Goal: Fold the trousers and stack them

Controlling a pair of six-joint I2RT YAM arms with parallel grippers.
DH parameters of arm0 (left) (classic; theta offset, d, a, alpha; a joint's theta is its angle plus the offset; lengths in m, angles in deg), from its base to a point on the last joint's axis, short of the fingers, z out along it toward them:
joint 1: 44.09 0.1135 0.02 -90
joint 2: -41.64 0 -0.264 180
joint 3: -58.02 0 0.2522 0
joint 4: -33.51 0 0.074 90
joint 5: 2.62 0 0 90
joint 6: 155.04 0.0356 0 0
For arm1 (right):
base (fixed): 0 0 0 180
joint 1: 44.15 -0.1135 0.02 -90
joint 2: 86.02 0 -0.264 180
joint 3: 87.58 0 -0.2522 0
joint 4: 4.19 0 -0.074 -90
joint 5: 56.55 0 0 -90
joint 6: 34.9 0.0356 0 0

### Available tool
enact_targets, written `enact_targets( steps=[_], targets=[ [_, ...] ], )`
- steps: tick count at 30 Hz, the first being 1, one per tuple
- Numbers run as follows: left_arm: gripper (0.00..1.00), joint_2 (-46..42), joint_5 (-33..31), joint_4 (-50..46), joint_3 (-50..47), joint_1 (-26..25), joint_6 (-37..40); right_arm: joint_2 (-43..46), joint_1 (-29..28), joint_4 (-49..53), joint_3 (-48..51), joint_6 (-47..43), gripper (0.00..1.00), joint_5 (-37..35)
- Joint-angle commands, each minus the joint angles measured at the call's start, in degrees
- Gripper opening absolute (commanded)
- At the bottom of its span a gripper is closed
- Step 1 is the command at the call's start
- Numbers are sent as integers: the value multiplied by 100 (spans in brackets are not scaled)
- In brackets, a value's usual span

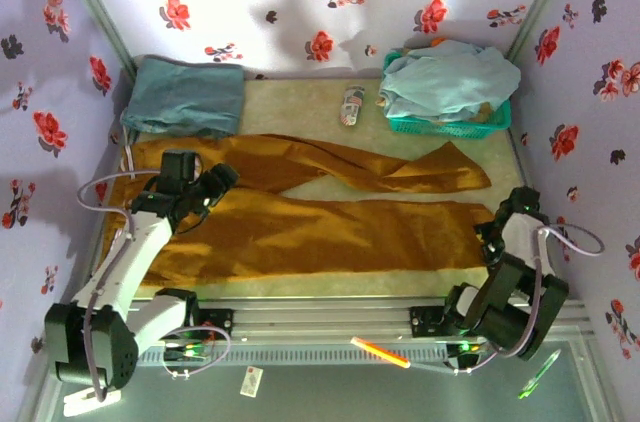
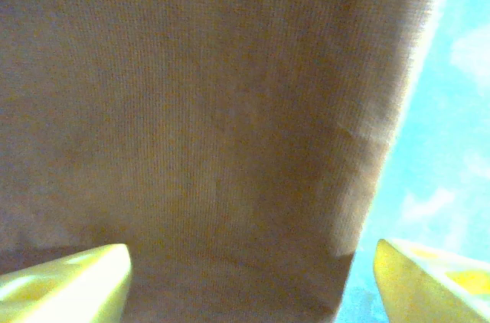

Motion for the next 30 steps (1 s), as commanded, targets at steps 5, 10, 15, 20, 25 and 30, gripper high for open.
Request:
enact_targets(
  steps=[5, 10, 15, 20, 25, 30],
  targets=[
    [76, -240, 53, -44, 244, -35, -158, -408, 393, -913, 319, -244, 22, 546],
    [76, -235, 27, -120, 305, -35, -100, 221, 403, -783, 208, -430, 0, 749],
    [76, -210, -4, -58, 188, -35, -130, 1253, -69, -626, -309, -606, 0, 732],
    [76, -215, 24, 40, 33, -35, -159, 789, -1059, -78, -1576, -1084, 0, 411],
    [75, -309, 44, 20, -79, -36, -160, 489, -1575, -59, -2421, -1274, 0, 475],
    [75, -523, 70, 11, -227, -42, -226, 342, -1809, 319, -2769, -1415, 0, 511]
  ],
)
